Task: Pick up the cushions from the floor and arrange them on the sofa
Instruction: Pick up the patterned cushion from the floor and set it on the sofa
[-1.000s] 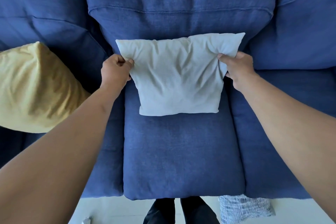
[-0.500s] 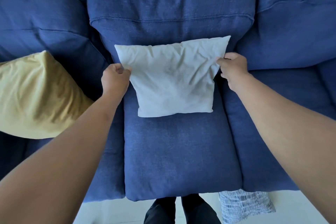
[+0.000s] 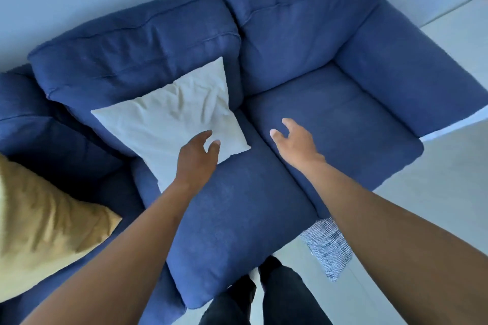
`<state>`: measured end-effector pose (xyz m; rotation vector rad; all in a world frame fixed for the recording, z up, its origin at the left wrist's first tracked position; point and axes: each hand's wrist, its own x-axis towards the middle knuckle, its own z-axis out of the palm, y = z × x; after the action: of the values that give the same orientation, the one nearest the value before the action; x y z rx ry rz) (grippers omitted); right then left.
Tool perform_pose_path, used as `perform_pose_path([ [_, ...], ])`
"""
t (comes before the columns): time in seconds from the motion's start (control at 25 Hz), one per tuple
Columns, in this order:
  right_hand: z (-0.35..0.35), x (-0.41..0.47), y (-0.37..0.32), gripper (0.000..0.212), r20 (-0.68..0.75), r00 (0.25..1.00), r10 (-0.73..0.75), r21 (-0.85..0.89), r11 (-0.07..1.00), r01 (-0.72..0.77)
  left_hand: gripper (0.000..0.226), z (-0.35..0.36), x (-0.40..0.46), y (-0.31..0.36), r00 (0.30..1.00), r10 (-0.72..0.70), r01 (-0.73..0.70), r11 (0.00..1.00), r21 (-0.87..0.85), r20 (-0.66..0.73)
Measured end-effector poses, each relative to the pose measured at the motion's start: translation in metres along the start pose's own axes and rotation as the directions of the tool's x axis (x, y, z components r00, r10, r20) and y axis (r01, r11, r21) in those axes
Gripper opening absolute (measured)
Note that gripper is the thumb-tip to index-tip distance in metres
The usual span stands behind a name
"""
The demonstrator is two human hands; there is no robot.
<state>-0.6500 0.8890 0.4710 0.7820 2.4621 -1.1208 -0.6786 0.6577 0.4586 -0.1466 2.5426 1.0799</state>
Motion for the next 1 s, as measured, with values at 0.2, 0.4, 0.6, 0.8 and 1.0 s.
perform_pose_path([
  [0.2, -0.029, -0.069, 0.104, 0.063, -0.152, 0.984, 0.09, 0.063, 0.995, -0.081, 0.058, 0.064, -0.051, 0.06, 0.953, 0.175, -0.207, 0.972, 0.115, 0.246],
  [0.4, -0.066, -0.137, 0.233, 0.06, -0.306, 0.904, 0.298, 0.211, 0.947, -0.241, 0.06, 0.172, -0.104, 0.105, 0.801, 0.313, -0.461, 0.867, 0.191, 0.51],
  [0.6, -0.08, -0.21, 0.365, 0.072, -0.31, 0.808, 0.502, 0.298, 0.858, -0.419, 0.062, 0.294, -0.173, 0.137, 0.627, 0.281, -0.614, 0.753, 0.238, 0.726],
  [0.8, -0.092, -0.246, 0.454, 0.078, -0.238, 0.778, 0.582, 0.375, 0.794, -0.479, 0.064, 0.372, -0.22, 0.159, 0.606, 0.192, -0.609, 0.737, 0.295, 0.772],
  [1.0, -0.094, -0.214, 0.51, 0.077, -0.201, 0.777, 0.596, 0.422, 0.769, -0.481, 0.065, 0.449, -0.212, 0.162, 0.632, 0.121, -0.567, 0.745, 0.351, 0.766],
])
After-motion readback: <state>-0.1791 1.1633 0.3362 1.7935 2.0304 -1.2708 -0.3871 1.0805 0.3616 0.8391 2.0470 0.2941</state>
